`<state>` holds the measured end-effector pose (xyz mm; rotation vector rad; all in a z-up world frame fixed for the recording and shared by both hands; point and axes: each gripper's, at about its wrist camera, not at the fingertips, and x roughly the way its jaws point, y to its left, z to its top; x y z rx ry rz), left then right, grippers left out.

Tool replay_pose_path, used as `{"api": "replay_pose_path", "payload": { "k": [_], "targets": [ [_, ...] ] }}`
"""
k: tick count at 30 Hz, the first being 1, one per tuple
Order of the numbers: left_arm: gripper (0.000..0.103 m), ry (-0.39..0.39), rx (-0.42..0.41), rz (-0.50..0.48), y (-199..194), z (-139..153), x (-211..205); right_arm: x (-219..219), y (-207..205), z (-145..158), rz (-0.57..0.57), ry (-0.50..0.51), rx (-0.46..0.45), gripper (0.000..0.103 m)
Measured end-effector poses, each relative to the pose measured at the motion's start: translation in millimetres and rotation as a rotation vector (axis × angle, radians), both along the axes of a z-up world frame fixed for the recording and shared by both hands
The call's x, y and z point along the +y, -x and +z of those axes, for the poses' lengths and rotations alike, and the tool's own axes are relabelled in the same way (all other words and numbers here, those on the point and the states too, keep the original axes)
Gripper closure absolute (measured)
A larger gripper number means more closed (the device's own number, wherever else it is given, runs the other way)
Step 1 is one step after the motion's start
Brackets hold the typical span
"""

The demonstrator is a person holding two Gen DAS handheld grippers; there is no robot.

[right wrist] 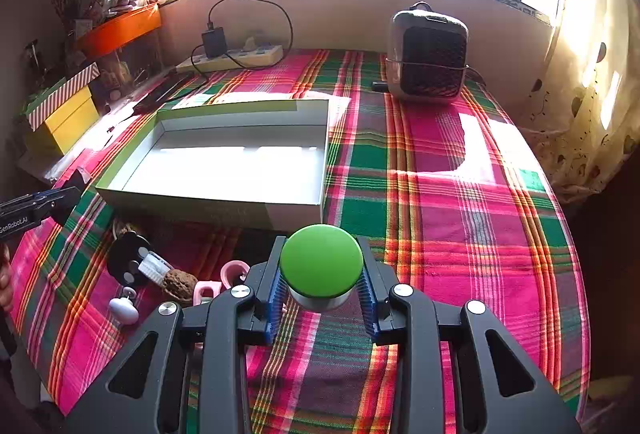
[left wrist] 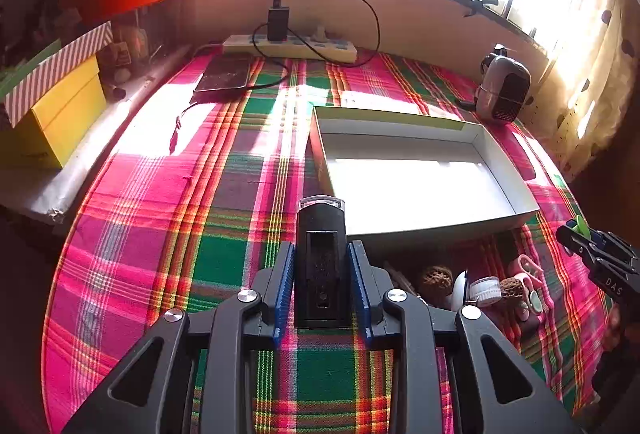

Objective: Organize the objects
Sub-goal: 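Carry the flashlight and green mushroom into the box with both grippers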

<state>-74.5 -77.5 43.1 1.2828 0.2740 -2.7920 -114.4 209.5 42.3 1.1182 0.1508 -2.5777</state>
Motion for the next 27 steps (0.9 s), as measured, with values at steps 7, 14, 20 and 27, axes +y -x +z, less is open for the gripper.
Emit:
{"api": "replay_pose_path", "payload": {
  "k": [7, 14, 20, 27],
  "targets": [
    [0.078, -0.013, 0.014, -0.060, 31.0, 9.7, 6.1, -25.1, 31.3, 15.6, 0.043, 0.036, 0.014, 0.070],
    [0.078, -0.037, -0.005, -0.109, 66.5, 6.3, 11.7, -51.3, 68.4, 15.7, 0.080, 0.046, -0.005, 0.070],
    [0.078, -0.040, -0.018, -0.126, 94.9, -0.9, 18.2, -67.6, 97.2, 5.9, 0.084, 0.048, -0.033, 0.070],
    [0.078, -0.025, -0.052, -0.127, 122.3, -15.3, 23.1, -79.7, 128.4, -9.9, 0.085, 0.028, -0.063, 0.070]
  ]
}}
